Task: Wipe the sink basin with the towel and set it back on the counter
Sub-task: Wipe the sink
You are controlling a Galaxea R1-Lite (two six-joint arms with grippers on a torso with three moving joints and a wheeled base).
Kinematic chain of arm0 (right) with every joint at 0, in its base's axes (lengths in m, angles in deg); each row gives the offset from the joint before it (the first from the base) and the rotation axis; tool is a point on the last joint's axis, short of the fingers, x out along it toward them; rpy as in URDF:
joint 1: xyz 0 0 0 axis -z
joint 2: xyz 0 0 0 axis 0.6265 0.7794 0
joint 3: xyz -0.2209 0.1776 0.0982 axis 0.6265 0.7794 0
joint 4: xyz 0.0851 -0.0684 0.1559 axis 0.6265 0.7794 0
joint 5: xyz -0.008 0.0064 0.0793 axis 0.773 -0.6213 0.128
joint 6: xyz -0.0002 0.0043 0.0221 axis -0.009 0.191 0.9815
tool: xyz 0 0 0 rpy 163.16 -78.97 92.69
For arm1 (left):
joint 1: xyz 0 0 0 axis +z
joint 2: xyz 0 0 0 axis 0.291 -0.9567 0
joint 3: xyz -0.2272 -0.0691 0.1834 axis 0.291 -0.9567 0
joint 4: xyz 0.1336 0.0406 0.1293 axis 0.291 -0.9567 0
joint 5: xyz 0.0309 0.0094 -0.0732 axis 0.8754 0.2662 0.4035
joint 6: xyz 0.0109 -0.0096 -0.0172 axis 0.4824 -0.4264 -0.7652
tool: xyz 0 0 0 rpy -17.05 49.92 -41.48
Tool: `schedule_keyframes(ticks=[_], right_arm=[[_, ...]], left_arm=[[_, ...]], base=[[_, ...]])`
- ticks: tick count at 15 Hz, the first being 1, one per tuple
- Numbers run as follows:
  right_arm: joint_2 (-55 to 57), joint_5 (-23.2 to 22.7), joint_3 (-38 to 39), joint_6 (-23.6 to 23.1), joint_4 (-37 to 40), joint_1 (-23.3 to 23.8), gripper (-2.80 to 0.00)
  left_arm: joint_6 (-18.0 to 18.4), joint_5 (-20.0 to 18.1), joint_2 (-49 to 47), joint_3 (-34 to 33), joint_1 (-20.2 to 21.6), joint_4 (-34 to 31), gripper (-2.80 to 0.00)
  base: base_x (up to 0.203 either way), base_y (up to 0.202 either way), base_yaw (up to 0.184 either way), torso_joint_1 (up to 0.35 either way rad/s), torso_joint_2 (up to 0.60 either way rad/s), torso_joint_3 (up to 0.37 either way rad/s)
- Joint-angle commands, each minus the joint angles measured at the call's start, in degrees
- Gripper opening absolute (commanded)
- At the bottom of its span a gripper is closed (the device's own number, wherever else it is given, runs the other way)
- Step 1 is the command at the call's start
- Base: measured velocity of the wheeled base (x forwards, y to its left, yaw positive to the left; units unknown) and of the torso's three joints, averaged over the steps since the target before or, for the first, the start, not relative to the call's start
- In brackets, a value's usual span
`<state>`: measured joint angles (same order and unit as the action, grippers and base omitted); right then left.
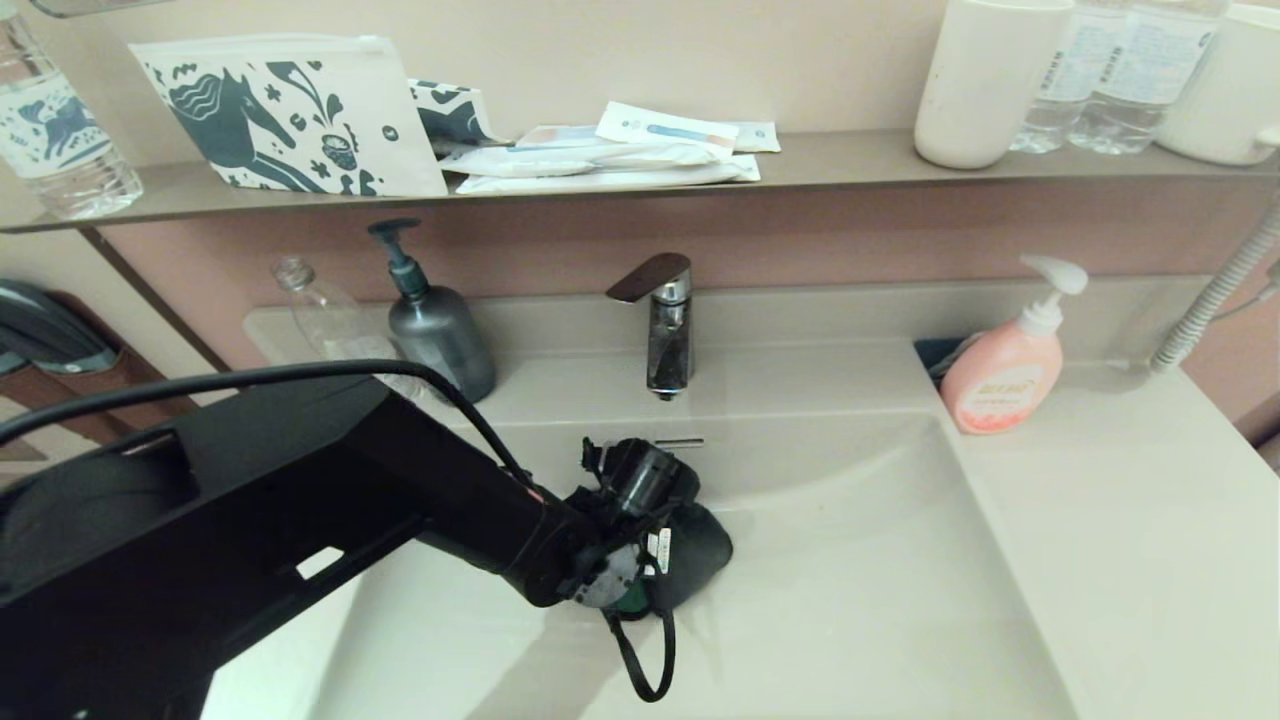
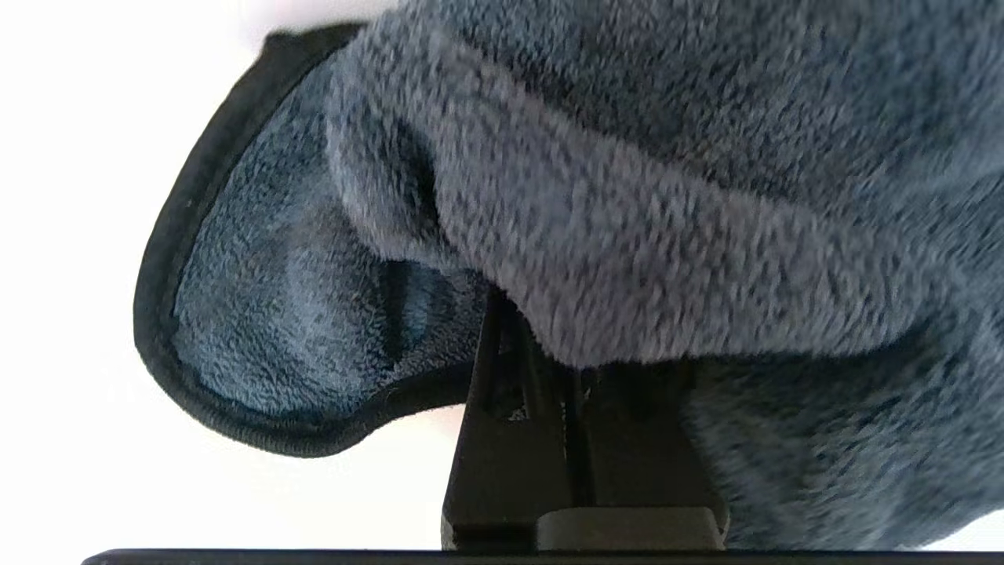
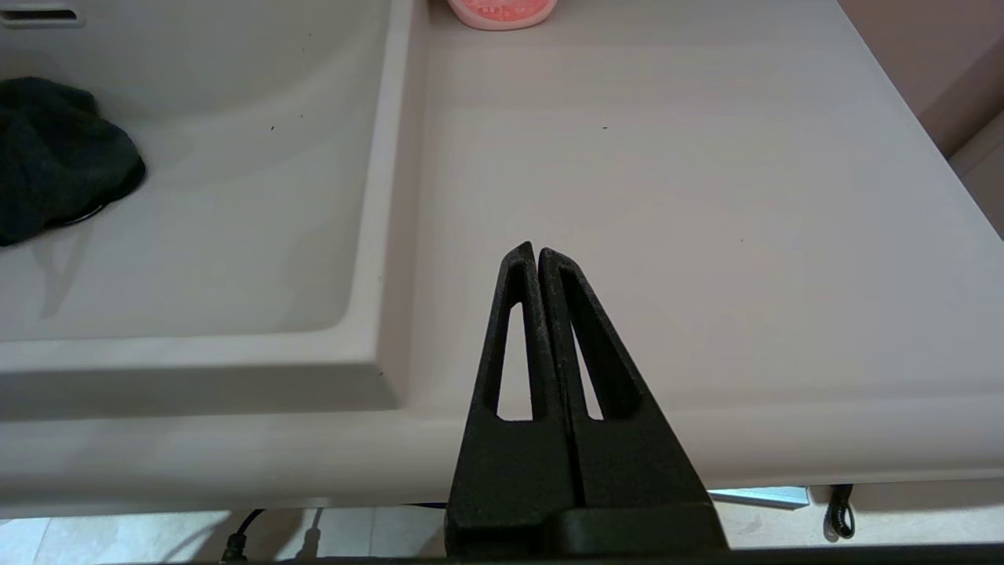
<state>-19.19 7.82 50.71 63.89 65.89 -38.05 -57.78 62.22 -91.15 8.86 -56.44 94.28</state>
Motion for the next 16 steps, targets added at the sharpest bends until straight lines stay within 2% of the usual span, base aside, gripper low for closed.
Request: schedule_keyframes(ticks=[1, 7, 10, 13, 16], right_arm=[[0.07, -0.02, -0.03, -0.04, 0.00, 0.00, -2.80], [0.07, -0.02, 0.04, -0.04, 0.00, -0.03, -2.80], [0.07, -0.02, 0.04, -0.04, 0.00, -0.04, -2.80], [0.07, -0.02, -0.04, -0.04, 0.00, 0.04, -2.80], [0.07, -0.02, 0.00, -0.03, 0.00, -0.01, -2.80]], left_arm=[[-0.30, 0.02, -0.30, 0.89, -0.60, 0.31, -2.80], [-0.72, 0.34, -1.94, 5.69, -2.43, 0.42, -2.80], [-3.99, 1.50, -2.74, 9.08, -4.24, -0.10, -2.80], [-5.33, 3.68, -4.37, 12.32, -5.19, -0.47, -2.80], [-8.30, 4.67, -5.04, 17.51, -6.38, -5.64, -2.80]], base=[[0.000, 0.000, 0.000, 0.000, 0.00, 0.000], [0.000, 0.000, 0.000, 0.000, 0.00, 0.000], [0.000, 0.000, 0.000, 0.000, 0.00, 0.000], [0.000, 0.000, 0.000, 0.000, 0.00, 0.000], [0.000, 0.000, 0.000, 0.000, 0.00, 0.000]])
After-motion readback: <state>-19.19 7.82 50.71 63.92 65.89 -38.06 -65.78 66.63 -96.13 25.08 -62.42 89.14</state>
